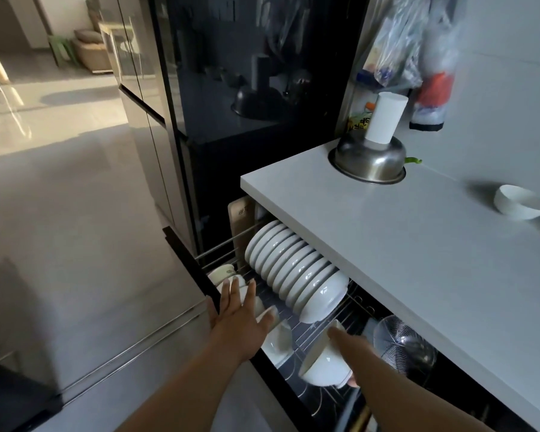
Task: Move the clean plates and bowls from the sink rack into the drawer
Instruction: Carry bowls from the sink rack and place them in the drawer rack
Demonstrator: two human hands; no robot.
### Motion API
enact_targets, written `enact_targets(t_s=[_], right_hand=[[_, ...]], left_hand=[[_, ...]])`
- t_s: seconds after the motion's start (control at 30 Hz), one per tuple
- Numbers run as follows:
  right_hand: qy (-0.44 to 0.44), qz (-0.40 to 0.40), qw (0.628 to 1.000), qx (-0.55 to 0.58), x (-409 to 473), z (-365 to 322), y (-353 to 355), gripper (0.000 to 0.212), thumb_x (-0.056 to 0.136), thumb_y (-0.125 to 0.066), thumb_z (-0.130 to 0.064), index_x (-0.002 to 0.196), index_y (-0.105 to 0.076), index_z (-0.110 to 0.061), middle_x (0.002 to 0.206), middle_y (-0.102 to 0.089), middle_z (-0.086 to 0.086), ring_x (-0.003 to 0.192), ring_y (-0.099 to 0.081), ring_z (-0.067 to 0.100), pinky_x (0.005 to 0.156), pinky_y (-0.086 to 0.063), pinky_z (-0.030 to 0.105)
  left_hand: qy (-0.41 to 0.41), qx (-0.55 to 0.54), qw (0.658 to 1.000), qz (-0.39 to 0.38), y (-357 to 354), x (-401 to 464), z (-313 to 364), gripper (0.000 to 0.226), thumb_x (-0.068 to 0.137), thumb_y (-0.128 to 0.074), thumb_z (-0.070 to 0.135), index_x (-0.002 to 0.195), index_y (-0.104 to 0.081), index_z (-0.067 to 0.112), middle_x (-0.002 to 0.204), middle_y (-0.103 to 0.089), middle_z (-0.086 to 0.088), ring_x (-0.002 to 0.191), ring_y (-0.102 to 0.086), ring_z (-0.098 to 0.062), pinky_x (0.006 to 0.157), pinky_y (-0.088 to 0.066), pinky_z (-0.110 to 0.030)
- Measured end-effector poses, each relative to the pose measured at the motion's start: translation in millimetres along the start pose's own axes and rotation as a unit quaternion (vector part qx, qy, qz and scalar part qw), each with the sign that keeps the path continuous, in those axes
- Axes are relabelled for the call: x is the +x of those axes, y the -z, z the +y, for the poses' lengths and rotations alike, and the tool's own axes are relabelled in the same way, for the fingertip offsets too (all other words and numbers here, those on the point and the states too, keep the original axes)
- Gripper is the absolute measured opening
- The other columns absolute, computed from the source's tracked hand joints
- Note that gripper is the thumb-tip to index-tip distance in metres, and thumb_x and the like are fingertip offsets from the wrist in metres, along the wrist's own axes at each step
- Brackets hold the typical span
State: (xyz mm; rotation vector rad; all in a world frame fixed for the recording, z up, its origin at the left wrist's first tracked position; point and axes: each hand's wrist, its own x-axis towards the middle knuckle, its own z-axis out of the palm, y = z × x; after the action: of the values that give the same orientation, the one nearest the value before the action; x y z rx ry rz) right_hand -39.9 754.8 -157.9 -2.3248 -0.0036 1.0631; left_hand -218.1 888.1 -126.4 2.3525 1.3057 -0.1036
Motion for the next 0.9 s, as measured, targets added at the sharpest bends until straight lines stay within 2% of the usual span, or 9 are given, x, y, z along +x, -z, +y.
enact_targets(t_s=[0.1,0.27,0.43,0.47,0.53,0.57,0.63,0.77,0.9], right_hand=[[-0.009,0.005,0.999,-0.043,-2,9,-9,0.074,0.073,-0.061,-0.056,0.127,-0.049,-0.007,0.102,-0.061,0.011,0.09,-0.061,0.025,0.086,-0.054,0.038],[-0.011,0.001,0.998,-0.067,-12,14,-27,0.05,0.083,-0.06,-0.045,0.114,-0.057,-0.006,0.079,-0.052,0.005,0.07,-0.053,0.018,0.088,-0.054,0.038],[0.018,-0.01,0.997,-0.079,-7,11,-43,0.052,0.09,-0.053,-0.042,0.136,-0.048,-0.018,0.082,-0.049,0.006,0.077,-0.058,0.022,0.084,-0.054,0.034],[0.012,-0.013,0.997,-0.074,-4,12,-47,0.05,0.089,-0.054,-0.041,0.133,-0.05,-0.017,0.081,-0.049,0.007,0.078,-0.059,0.023,0.084,-0.055,0.035],[-0.016,-0.013,0.999,-0.049,1,14,-52,0.036,0.086,-0.058,-0.04,0.107,-0.059,-0.011,0.08,-0.051,0.009,0.073,-0.059,0.023,0.087,-0.056,0.039],[-0.031,-0.012,0.999,-0.032,5,16,-55,0.03,0.084,-0.061,-0.039,0.091,-0.056,-0.01,0.078,-0.051,0.01,0.07,-0.058,0.024,0.087,-0.056,0.041],[-0.055,-0.021,0.998,-0.007,15,21,-61,0.034,0.079,-0.067,-0.037,0.077,-0.048,-0.009,0.078,-0.052,0.012,0.069,-0.058,0.026,0.083,-0.057,0.043],[-0.078,-0.064,0.994,0.035,41,30,-71,0.04,0.063,-0.076,-0.031,0.083,-0.054,-0.005,0.092,-0.063,0.02,0.076,-0.068,0.035,0.076,-0.058,0.052],[-0.116,-0.095,0.988,0.025,40,28,-78,0.051,0.073,-0.075,-0.032,0.099,-0.048,0.002,0.104,-0.057,0.026,0.086,-0.062,0.041,0.082,-0.056,0.048]], left_hand=[[-0.026,0.038,0.999,0.02,-6,7,-5,0.075,0.094,-0.02,0.065,0.153,0.011,0.03,0.159,0.023,-0.005,0.141,0.033,-0.018,0.11,0.024,-0.051],[-0.054,0.092,0.993,0.049,-18,14,-14,0.073,0.095,-0.017,0.063,0.152,0.014,0.029,0.159,0.024,-0.006,0.138,0.037,-0.018,0.11,0.025,-0.054],[-0.07,0.111,0.989,0.069,-23,24,-18,0.074,0.095,-0.019,0.062,0.152,0.014,0.028,0.158,0.025,-0.006,0.135,0.04,-0.017,0.107,0.027,-0.053],[-0.073,0.113,0.988,0.074,-24,26,-19,0.074,0.095,-0.019,0.062,0.152,0.014,0.028,0.158,0.024,-0.006,0.136,0.039,-0.017,0.107,0.027,-0.052],[-0.077,0.116,0.987,0.077,-26,30,-22,0.074,0.095,-0.02,0.062,0.152,0.013,0.029,0.159,0.023,-0.006,0.138,0.037,-0.018,0.108,0.026,-0.052],[-0.078,0.117,0.987,0.078,-28,32,-23,0.073,0.095,-0.02,0.062,0.152,0.013,0.028,0.159,0.023,-0.006,0.139,0.037,-0.018,0.108,0.026,-0.053],[-0.081,0.119,0.987,0.078,-30,35,-24,0.073,0.095,-0.02,0.061,0.152,0.013,0.028,0.159,0.023,-0.006,0.139,0.036,-0.018,0.109,0.025,-0.053],[-0.081,0.12,0.987,0.071,-31,40,-24,0.073,0.096,-0.019,0.06,0.152,0.013,0.027,0.159,0.022,-0.006,0.137,0.038,-0.017,0.111,0.023,-0.052],[-0.083,0.136,0.985,0.072,-31,43,-22,0.084,0.081,0.004,0.066,0.152,0.013,0.023,0.159,0.022,-0.008,0.134,0.039,-0.015,0.103,0.034,-0.048]])
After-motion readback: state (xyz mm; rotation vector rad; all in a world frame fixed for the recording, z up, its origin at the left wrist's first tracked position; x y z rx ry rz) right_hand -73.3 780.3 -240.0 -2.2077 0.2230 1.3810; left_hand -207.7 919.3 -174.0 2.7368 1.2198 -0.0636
